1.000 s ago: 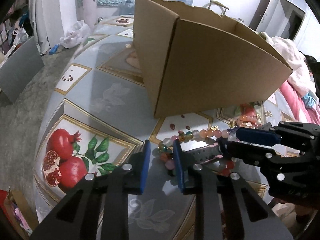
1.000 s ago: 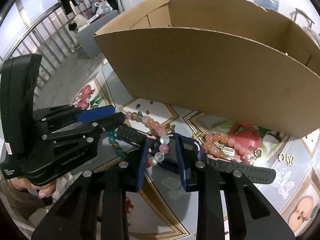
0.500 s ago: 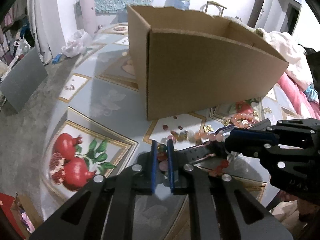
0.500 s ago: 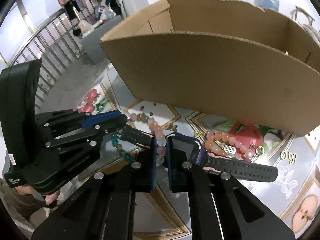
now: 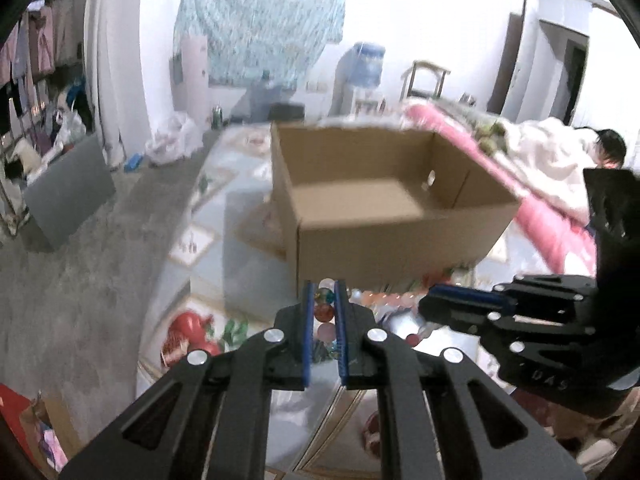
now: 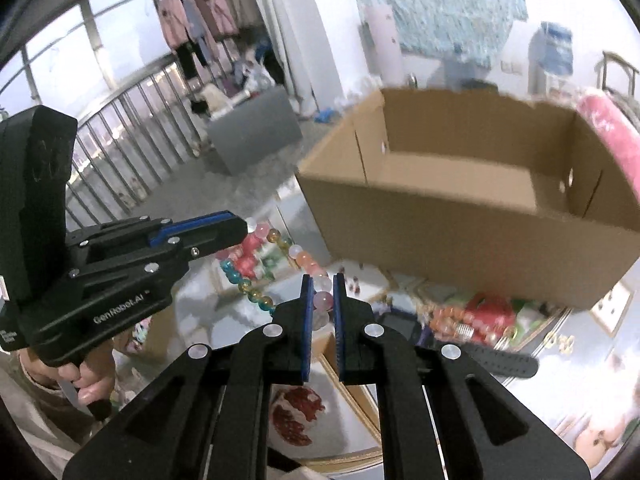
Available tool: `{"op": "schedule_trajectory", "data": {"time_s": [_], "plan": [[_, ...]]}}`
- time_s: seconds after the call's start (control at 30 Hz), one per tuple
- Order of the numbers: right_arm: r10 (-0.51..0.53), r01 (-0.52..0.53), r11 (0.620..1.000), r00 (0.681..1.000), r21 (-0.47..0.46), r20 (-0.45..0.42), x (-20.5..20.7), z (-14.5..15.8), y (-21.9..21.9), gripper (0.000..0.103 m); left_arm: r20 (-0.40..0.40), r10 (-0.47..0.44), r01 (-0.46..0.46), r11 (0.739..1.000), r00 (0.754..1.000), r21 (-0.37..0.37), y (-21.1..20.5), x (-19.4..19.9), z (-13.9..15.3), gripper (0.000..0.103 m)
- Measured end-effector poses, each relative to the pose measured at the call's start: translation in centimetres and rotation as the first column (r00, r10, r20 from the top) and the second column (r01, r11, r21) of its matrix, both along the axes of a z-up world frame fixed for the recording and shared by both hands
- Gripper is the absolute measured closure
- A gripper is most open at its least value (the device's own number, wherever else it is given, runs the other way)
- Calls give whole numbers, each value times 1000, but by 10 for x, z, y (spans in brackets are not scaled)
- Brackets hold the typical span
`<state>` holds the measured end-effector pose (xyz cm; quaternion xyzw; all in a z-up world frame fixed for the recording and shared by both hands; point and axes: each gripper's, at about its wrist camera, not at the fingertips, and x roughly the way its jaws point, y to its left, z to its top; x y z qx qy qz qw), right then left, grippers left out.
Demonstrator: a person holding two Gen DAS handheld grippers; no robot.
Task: Organize jewelry
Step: 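Lift the bead bracelet with the right gripper and drop it into the box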
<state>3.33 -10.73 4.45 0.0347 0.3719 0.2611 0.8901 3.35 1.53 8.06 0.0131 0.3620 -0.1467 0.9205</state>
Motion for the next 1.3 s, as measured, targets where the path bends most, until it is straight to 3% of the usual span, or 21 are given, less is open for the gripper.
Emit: {"op": "schedule_trajectory", "data": {"time_s": [0.17, 0.27, 0.37, 0.53, 0.63, 0.77, 0.83, 1.03, 1.17, 1.3], "plan": [[-1, -2, 1000, 995, 28, 96, 21, 40, -13, 95, 97, -37, 38, 999, 995, -7, -16, 21, 47, 94], [-5, 1, 999, 994, 37, 112, 51, 55, -24, 95, 109, -60, 60, 998, 992, -3, -28, 51, 62, 94], [-1, -1, 998, 999, 56, 38, 100, 55, -37, 95, 88, -69, 68, 998, 994, 10, -39, 87, 64, 94], [11, 5, 996, 983, 89, -183, 186, 24, -45, 95, 2, -59, 58, 995, 998, 75, -59, 158, 45, 94], [14, 14, 996, 951, 87, -309, 237, 0, -40, 95, -83, -40, 50, 991, 996, 120, -69, 202, 23, 94], [9, 21, 998, 903, 66, -430, 273, -33, -34, 95, -178, -8, 39, 985, 984, 171, -72, 245, -5, 94], [-1, 29, 998, 889, 54, -458, 285, -42, -34, 95, -227, 15, 31, 980, 974, 198, -74, 263, -21, 94], [-18, 49, 998, 839, 42, -543, 310, -66, -32, 90, -275, 32, 31, 975, 961, 220, -71, 280, -36, 93], [-25, 48, 998, 851, 31, -524, 306, -62, -36, 77, -262, 35, 24, 976, 965, 218, -70, 279, -32, 89], [-51, 67, 998, 879, 17, -473, 299, -45, -42, 75, -228, 41, 0, 984, 973, 178, -61, 271, -19, 80]]}}
